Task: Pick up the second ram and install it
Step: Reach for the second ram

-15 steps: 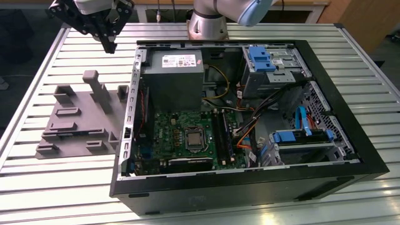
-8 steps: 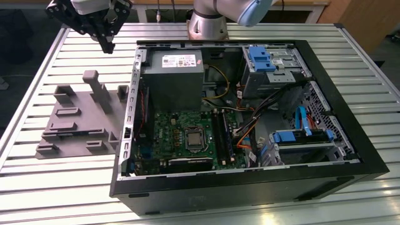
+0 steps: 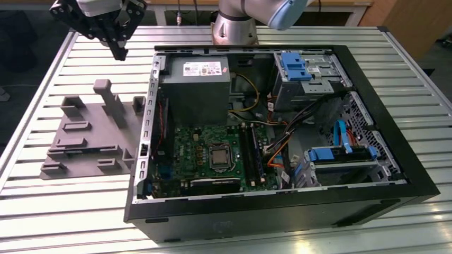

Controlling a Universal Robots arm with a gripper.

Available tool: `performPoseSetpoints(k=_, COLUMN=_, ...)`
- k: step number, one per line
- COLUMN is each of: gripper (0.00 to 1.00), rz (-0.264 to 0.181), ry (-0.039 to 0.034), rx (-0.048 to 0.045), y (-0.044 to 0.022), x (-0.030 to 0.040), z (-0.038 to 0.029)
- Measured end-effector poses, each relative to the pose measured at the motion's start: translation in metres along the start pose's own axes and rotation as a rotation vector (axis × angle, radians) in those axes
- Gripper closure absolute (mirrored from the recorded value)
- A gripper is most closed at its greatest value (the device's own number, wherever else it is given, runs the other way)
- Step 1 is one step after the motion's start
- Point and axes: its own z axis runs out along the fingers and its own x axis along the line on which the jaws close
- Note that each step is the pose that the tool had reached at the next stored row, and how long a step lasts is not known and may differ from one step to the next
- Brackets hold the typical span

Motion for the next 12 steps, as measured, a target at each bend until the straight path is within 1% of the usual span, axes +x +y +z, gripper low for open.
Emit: performPoseSetpoints(k=12, gripper=0.89, rz=0.000, ry=0.0000, rx=0.0000, y=-0.0005, x=0.0050, z=0.0002)
